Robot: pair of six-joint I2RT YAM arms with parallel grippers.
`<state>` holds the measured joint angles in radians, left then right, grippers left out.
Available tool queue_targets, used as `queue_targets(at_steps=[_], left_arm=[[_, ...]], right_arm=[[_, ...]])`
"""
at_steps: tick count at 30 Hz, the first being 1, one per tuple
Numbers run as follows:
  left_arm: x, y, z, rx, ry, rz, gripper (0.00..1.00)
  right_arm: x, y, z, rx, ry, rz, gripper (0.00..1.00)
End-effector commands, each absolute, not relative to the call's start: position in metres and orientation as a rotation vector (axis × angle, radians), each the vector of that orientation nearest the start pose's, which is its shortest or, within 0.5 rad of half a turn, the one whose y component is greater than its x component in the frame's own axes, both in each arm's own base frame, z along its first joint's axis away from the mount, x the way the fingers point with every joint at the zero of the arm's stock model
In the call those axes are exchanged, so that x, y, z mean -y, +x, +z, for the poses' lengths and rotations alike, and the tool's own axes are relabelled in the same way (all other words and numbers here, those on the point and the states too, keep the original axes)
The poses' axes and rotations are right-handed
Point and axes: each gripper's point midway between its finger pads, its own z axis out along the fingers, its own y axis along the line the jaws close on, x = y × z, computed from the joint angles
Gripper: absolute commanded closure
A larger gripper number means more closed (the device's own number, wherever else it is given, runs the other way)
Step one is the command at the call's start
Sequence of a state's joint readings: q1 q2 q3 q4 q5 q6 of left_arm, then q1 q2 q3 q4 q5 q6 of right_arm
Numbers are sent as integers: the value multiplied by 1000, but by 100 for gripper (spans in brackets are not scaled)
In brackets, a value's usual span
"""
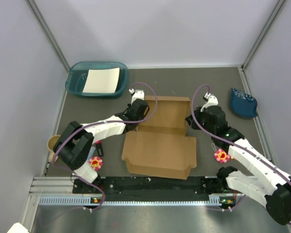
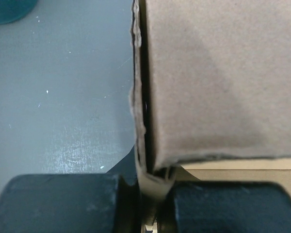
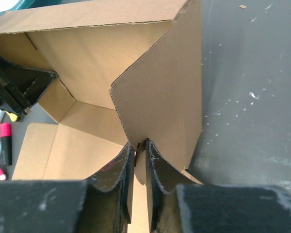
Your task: Fold the paper box
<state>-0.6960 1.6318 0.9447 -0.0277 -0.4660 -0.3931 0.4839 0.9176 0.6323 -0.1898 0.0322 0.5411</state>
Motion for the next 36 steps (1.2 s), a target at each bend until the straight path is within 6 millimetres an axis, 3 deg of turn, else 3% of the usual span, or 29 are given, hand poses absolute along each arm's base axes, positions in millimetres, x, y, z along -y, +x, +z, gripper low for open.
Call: queue_targets(at_steps=[1, 6, 13, 18, 27, 36], left_arm=[[224, 353, 75, -2227, 152, -94, 100], [222, 353, 75, -2220, 156, -81, 100], [222, 351, 72, -2224, 162, -80, 100], [222, 350, 73, -2218, 156, -95, 100], [223, 347, 71, -2220, 170, -104, 100], [232, 349, 75, -2196, 175, -137, 100]], right_arm=[[-183, 275, 181, -2058, 2, 683, 81], [-175, 278, 181, -2052, 13, 627, 56], [-169, 283, 181, -2043, -7, 569, 38], [-168, 290, 179, -2037, -25, 545, 36], [-192, 299, 190, -2008, -85, 646, 37], [-186, 319, 167, -2097, -34, 528, 38]])
